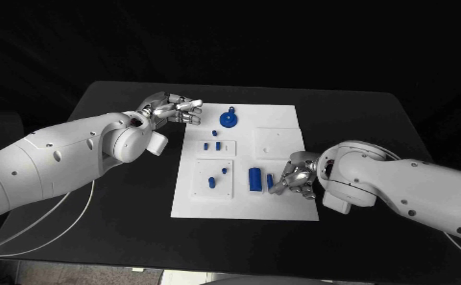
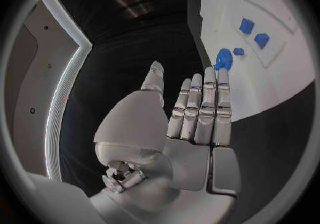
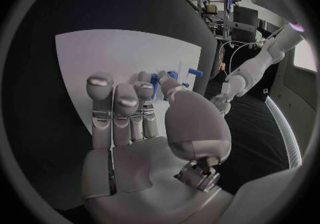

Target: Assemble the parts on the task board

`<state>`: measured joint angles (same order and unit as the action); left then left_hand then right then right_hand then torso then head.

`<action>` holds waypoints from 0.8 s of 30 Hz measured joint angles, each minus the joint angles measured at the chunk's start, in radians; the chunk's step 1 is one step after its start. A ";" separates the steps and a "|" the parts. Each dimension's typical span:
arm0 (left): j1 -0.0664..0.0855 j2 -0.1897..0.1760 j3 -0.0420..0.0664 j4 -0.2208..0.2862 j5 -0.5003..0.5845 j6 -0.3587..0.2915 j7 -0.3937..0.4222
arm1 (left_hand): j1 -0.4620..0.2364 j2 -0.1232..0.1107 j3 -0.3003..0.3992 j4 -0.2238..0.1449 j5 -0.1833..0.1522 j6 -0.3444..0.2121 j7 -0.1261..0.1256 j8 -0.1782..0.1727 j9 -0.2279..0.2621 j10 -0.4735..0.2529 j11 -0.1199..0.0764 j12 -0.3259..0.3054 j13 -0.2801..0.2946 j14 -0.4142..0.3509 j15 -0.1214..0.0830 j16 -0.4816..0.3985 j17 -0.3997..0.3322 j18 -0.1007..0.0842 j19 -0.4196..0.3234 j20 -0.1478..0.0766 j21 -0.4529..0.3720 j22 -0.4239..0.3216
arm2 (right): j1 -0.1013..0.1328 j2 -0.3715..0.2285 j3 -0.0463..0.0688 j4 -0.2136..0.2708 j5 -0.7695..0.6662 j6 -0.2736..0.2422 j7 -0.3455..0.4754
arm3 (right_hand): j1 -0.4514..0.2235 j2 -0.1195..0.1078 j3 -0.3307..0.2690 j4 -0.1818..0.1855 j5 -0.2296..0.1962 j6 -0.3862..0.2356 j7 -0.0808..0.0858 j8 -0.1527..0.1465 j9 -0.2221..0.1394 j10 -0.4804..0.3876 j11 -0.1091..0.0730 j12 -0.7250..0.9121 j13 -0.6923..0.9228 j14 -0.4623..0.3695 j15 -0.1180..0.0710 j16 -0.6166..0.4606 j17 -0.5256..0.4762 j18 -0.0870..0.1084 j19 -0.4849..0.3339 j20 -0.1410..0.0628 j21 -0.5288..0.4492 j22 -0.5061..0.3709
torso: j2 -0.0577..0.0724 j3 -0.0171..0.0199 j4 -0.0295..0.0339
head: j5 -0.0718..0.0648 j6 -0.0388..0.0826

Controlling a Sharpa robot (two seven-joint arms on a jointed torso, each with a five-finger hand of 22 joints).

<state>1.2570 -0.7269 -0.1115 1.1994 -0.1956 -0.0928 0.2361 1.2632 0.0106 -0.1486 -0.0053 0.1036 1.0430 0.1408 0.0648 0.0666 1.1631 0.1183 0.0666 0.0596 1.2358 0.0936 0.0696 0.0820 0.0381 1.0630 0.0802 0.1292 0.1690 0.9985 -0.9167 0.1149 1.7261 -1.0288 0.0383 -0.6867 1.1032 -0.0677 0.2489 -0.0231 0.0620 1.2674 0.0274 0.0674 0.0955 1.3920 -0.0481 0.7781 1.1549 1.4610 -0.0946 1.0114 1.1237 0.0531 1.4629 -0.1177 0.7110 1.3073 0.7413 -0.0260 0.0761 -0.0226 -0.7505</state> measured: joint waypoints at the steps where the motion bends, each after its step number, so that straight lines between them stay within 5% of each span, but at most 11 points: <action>1: 0.000 0.000 0.000 0.000 0.000 0.000 0.000 | 0.000 0.000 0.000 0.000 0.000 0.000 0.000 0.000 0.000 0.000 0.000 0.000 0.000 0.000 0.000 0.000 0.000 0.000 0.000 0.000 0.000 0.000 | 0.000 0.001 0.000 -0.002 0.000 -0.001 0.000 | -0.002 0.007 0.001 0.001 0.000 0.000 0.000 0.000 0.000 0.000 0.000 0.000 0.000 0.000 0.000 0.001 0.001 0.000 0.000 0.000 0.000 0.000 | 0.000 0.0000 0.0000 | 0.000 0.000; 14: 0.000 0.000 0.000 0.000 0.000 0.001 -0.004 | 0.000 0.000 0.000 0.000 0.000 0.000 0.000 0.000 0.000 0.000 0.000 0.000 0.000 0.000 0.000 0.000 0.000 0.000 0.000 0.000 0.000 0.000 | 0.002 0.031 0.002 -0.050 -0.004 0.005 -0.005 | -0.007 0.038 0.041 -0.106 0.000 0.004 -0.001 0.002 0.002 0.000 0.000 0.000 -0.001 0.000 0.000 0.003 0.000 0.000 0.000 0.000 0.000 0.001 | 0.000 -0.0006 -0.0003 | 0.002 -0.002; 20: 0.000 0.000 -0.001 0.000 -0.001 0.001 -0.005 | 0.000 0.000 0.000 0.000 0.000 0.000 0.000 0.000 0.000 0.000 0.000 0.000 0.000 0.000 0.000 0.000 0.000 0.000 0.000 0.000 0.000 0.000 | 0.002 0.039 0.002 -0.062 -0.004 0.010 -0.005 | -0.015 0.046 0.037 -0.110 0.000 0.012 -0.002 0.000 0.002 0.000 0.000 0.000 -0.001 0.000 0.000 0.003 0.000 0.000 0.000 0.000 0.000 0.001 | 0.000 -0.0006 -0.0005 | 0.002 0.000; 24: 0.000 0.000 -0.001 0.000 -0.001 0.001 -0.006 | 0.000 0.000 0.000 0.000 0.000 0.000 0.000 0.000 0.000 0.000 0.000 0.000 0.000 0.000 0.000 0.000 0.000 0.000 0.000 0.000 0.000 0.000 | 0.002 0.040 0.002 -0.065 -0.004 0.011 -0.001 | -0.036 0.013 0.026 -0.067 0.000 0.011 0.001 0.000 0.002 0.000 0.000 0.000 -0.002 0.000 0.000 0.003 -0.003 0.000 0.000 0.000 0.000 0.001 | 0.000 -0.0004 -0.0006 | 0.001 0.001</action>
<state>1.2570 -0.7273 -0.1122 1.1998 -0.1962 -0.0916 0.2304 1.2632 0.0106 -0.1486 -0.0053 0.1036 1.0430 0.1408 0.0648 0.0666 1.1631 0.1183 0.0666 0.0596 1.2358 0.0936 0.0696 0.0819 0.0381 1.0630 0.0802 0.1292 0.1690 1.0005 -0.8771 0.1166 1.6606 -1.0327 0.0491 -0.6879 1.0668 -0.0542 0.2750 -0.0901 0.0620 1.2784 0.0282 0.0673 0.0977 1.3920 -0.0482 0.7780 1.1528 1.4610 -0.0945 1.0147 1.1205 0.0532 1.4629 -0.1177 0.7109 1.3081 0.7409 -0.0264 0.0755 -0.0213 -0.7499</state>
